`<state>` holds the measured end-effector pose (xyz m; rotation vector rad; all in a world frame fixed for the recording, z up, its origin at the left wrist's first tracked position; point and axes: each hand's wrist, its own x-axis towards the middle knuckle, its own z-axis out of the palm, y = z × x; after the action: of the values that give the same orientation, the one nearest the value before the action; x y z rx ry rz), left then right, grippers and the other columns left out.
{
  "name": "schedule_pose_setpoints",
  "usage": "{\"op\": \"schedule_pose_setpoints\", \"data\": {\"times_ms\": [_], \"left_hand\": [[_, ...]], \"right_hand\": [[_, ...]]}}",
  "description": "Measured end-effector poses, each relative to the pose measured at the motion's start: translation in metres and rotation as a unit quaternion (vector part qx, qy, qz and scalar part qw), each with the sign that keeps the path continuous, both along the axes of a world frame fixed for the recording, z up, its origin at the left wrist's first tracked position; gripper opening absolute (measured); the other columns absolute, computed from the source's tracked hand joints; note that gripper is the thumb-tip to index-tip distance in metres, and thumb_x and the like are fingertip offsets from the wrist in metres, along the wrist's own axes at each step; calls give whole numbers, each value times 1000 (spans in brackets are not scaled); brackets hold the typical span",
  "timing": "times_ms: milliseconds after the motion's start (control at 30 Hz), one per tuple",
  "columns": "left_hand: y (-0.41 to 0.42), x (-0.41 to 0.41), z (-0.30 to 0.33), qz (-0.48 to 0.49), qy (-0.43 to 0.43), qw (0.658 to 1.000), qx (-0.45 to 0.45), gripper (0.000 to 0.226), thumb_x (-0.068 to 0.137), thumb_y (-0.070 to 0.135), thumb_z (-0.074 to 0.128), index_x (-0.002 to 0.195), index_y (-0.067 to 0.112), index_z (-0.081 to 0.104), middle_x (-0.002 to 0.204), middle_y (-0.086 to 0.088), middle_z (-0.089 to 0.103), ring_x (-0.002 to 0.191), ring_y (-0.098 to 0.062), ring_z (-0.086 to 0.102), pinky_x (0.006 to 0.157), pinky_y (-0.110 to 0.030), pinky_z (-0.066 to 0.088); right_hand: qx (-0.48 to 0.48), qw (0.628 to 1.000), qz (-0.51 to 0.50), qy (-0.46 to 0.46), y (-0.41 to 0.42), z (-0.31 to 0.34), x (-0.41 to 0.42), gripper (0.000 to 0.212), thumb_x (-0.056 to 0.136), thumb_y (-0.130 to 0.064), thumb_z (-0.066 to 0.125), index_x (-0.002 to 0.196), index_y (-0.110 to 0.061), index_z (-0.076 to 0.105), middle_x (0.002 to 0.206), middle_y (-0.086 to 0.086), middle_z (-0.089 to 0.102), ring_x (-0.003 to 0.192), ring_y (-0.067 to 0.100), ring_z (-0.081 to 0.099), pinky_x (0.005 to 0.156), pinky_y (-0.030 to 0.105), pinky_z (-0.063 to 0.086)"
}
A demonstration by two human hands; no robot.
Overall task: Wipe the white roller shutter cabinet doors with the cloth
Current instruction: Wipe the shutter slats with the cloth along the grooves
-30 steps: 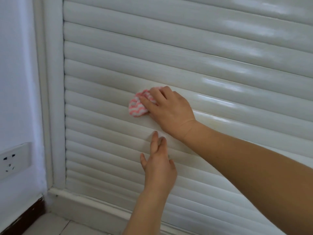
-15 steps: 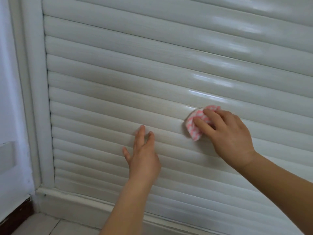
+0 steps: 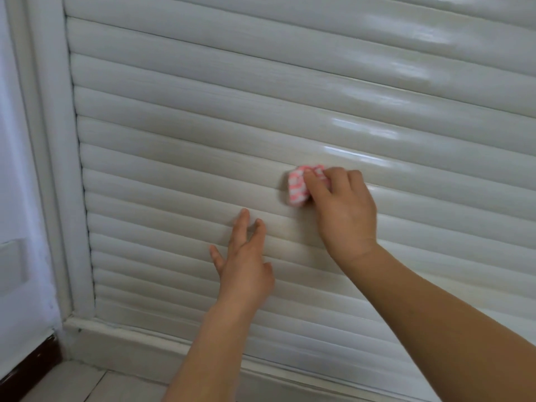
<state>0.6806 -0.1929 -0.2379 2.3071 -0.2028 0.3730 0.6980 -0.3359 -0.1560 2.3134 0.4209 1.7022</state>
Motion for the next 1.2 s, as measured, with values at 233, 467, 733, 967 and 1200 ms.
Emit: {"op": "schedule_pose_setpoints", "data": {"times_ms": [233,467,733,967,1200], "left_hand": [[-3,0,-1,16,-1,1000,16,79,89,10,51,148,35,5,154,13,-18,140,-1,-14,110,-53,-12],[-2,3,-7,46,-20,999,18,78,86,2,47,146,39,14,154,9,-21,141,1,-7,110,-54,-10],[1,1,-6,39,-2,999,21,79,87,-1,45,147,39,13,153,12,-24,141,-1,3,110,-53,-13],[7,1,-7,-7,6,1000,-9,82,85,-4,46,147,38,12,153,16,-21,137,5,5,111,-51,-11],[30,9,-6,-5,-50,996,-77,77,86,-7,44,147,31,17,153,21,7,134,8,12,114,-46,-5]], "right_hand": [[-79,995,15,57,92,9,29,39,71,-23,39,83,-20,76,84,4,67,73,27,62,54,26,43],[-108,993,18,36,27,-7,12,33,73,-21,55,100,-16,73,91,10,66,78,31,61,59,32,44],[24,991,-99,92,-101,-29,-44,57,58,-13,79,113,-21,69,104,15,63,87,38,53,68,41,41],[456,888,49,-28,-86,-49,-21,35,92,-35,48,115,-18,68,100,15,57,93,38,55,74,40,45],[280,957,70,-10,11,-56,9,35,88,-24,47,110,-11,70,80,20,58,69,39,54,59,37,41]]}}
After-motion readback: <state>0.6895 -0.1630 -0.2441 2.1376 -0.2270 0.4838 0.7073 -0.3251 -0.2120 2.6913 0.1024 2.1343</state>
